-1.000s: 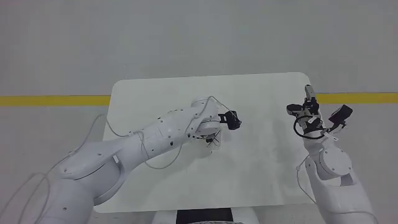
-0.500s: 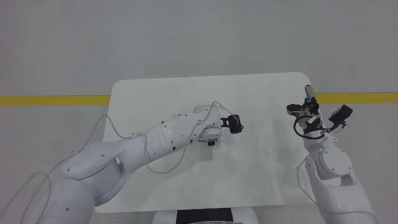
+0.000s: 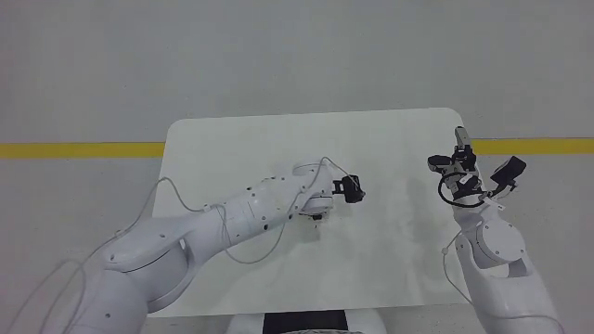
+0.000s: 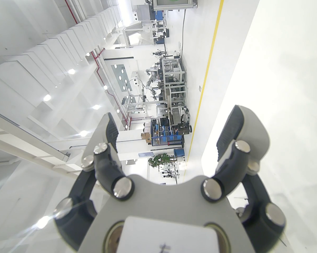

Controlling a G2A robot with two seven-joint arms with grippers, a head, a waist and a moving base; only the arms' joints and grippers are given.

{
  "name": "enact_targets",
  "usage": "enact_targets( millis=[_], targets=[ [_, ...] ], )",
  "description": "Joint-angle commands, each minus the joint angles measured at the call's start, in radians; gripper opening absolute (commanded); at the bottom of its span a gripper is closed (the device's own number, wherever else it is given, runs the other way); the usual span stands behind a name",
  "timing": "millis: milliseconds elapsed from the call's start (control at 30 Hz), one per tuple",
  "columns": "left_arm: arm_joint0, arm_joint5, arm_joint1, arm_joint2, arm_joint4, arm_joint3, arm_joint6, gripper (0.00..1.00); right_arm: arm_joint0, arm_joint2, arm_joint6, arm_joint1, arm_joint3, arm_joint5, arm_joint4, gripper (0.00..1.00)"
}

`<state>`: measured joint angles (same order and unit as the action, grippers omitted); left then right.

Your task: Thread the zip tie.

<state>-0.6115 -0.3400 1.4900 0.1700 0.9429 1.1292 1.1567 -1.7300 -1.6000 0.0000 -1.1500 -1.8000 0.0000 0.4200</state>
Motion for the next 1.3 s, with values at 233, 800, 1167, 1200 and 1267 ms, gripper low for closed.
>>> enact_targets(
  millis=[233,800,1167,1200,1267],
  targets=[
    [-0.010,0.000,0.012,0.000,0.007,-0.024,0.002,0.22,0.000,0.000,0.000,0.000,0.000,0.000,0.000,1.00],
    [0.005,0.000,0.029,0.000,0.005,-0.042,0.028,0.00,0.000,0.000,0.000,0.000,0.000,0.000,0.000,1.00],
    [0.026,0.000,0.006,0.000,-0.007,0.005,0.057,0.00,0.000,0.000,0.000,0.000,0.000,0.000,0.000,1.00],
    [0.022,0.000,0.004,0.000,-0.002,0.006,0.058,0.00,0.000,0.000,0.000,0.000,0.000,0.000,0.000,1.00],
    [0.014,0.000,0.003,0.000,0.010,0.016,0.056,0.17,0.000,0.000,0.000,0.000,0.000,0.000,0.000,1.00]
  ],
)
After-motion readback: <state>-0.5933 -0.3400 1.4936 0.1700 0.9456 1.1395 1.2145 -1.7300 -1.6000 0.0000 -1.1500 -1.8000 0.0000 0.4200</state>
